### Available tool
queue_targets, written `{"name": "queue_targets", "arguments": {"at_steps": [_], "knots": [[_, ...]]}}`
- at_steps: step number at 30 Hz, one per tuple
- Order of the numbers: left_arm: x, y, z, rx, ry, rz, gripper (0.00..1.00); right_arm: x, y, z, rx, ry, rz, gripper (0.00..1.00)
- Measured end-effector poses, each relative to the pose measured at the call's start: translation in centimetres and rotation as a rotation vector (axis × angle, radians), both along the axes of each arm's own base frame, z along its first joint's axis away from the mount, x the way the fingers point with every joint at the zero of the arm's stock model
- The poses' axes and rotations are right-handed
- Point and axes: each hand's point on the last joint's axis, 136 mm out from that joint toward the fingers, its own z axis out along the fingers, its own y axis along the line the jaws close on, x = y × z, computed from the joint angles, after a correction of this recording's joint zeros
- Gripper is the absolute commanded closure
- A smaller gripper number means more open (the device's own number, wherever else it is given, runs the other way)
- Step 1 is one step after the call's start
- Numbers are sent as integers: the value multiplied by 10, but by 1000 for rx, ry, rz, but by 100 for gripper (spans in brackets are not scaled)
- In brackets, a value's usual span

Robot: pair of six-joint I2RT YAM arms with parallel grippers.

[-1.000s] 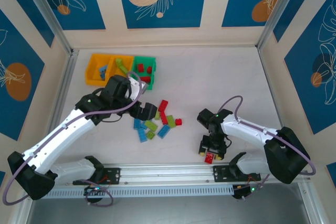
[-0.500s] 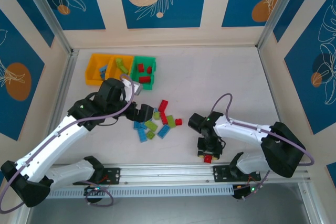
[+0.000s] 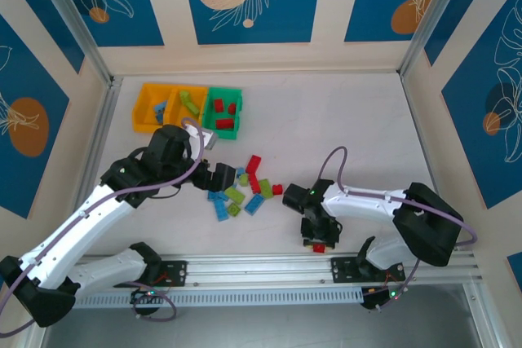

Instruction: Sort the legos into containers by color

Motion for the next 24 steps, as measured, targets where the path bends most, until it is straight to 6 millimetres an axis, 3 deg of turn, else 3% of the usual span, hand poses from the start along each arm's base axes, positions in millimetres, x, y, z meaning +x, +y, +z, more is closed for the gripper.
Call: {"name": "queue_targets", "arguments": {"at_steps": [4, 7, 12, 14, 16, 20, 24], "knots": [[1, 2, -3, 12, -1, 10, 0, 13, 6, 13, 36, -61, 19, 73], [3, 5, -1, 19, -17, 26, 0, 46, 31, 55, 167, -193, 19, 75], [12, 23, 11, 55, -84, 118, 0, 146, 84, 168, 451, -535, 59, 75], [18, 33, 19, 71, -108, 185, 0, 191, 108, 203, 513, -650, 110, 76], [24, 42, 25, 83, -121, 253, 0, 236, 132, 224, 558, -731, 154, 77], [32, 53, 31, 84, -103, 366, 0, 322, 181, 224, 592, -797, 246, 76], [33, 58, 22, 92, -20, 459, 0, 397, 227, 192, 592, -820, 315, 74]]}}
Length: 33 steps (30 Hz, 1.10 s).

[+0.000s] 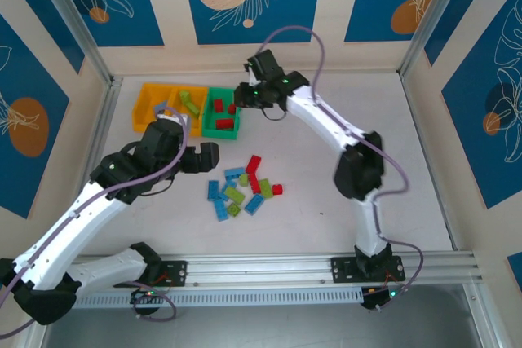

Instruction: Sort the legos into containers by color

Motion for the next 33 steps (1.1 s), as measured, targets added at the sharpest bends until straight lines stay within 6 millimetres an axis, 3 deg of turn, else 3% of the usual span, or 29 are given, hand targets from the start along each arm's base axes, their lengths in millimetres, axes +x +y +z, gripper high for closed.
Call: {"name": "queue_targets", "arguments": {"at_steps": [3, 6, 9, 13, 17, 21, 24, 26, 29, 33], "knots": [[-3, 4, -14, 3, 76, 60, 0, 31, 28, -27, -3, -5, 40, 66], [-7, 7, -23, -20, 122, 115, 0, 47, 45, -47, 9, -12, 71, 44], [-11, 10, -40, -46, 176, 178, 0, 40, 43, -63, -22, 29, 100, 42], [-22, 15, -80, -56, 301, 253, 1, 23, 33, -48, -46, 60, 119, 42], [-30, 17, -124, -9, 443, 298, 4, -21, 1, 13, -41, 90, 131, 40], [-26, 17, -151, 43, 527, 305, 12, -99, -48, 97, 37, 64, 156, 38], [-18, 10, -164, 49, 563, 274, 15, -165, -88, 130, 98, 52, 156, 34], [-14, 7, -176, 51, 604, 258, 17, -198, -106, 133, 125, 63, 151, 33], [-9, 1, -197, 52, 670, 234, 19, -234, -126, 116, 138, 126, 123, 32], [-5, -4, -213, 69, 711, 202, 23, -245, -137, 81, 115, 240, 65, 33]]}}
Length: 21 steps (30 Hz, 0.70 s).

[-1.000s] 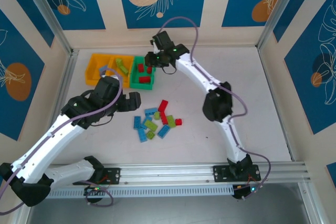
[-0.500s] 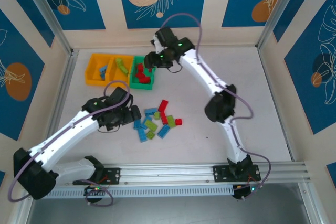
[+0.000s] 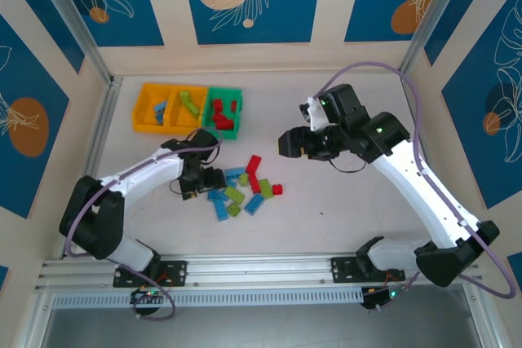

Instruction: Sort the legos into containers by color

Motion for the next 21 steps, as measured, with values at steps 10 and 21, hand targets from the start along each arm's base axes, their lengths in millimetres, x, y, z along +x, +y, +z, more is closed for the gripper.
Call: {"name": "queue_targets", "arguments": {"at_steps": [10, 21], "knots": [[11, 2, -29, 21, 65, -16, 50, 5, -3, 2, 1, 41, -34, 32], [28, 9, -21, 17, 48, -37, 77, 11, 8, 19, 37, 37, -15, 33]]}}
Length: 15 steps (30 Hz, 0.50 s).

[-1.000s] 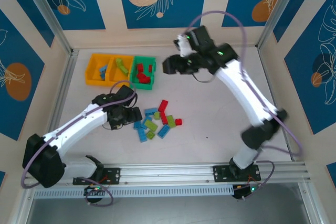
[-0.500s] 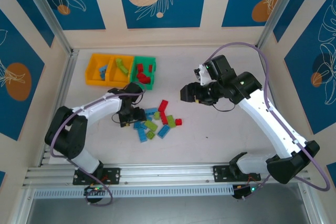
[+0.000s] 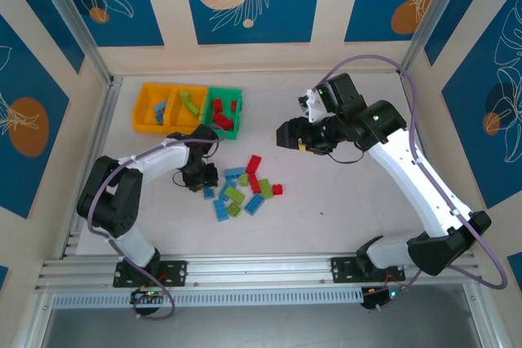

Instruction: Sort the legos into containers by color

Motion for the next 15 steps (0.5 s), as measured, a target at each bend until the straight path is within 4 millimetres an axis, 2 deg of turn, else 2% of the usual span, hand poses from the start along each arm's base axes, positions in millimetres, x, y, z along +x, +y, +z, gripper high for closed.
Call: {"name": "queue_targets", "arguments": {"at_steps": [2, 4, 7, 9, 11, 13, 15], "knots": [[11, 4, 17, 7, -27, -12, 76, 1, 1, 4, 8, -8, -1, 33], [32, 8, 45, 1, -93, -18, 75, 0, 1, 5, 13, -8, -4, 33], [77, 29, 104, -19, -261, 21, 74, 2, 1, 6, 20, -6, -13, 33], [109, 57, 146, -11, -384, 79, 73, 3, 1, 8, 26, -8, -18, 32], [135, 87, 175, 16, -474, 140, 73, 4, 1, 8, 29, -8, -21, 33], [159, 114, 193, 43, -527, 207, 73, 5, 1, 9, 33, -7, -27, 33], [187, 141, 197, 64, -551, 272, 73, 6, 0, 9, 36, -5, -34, 33]]}}
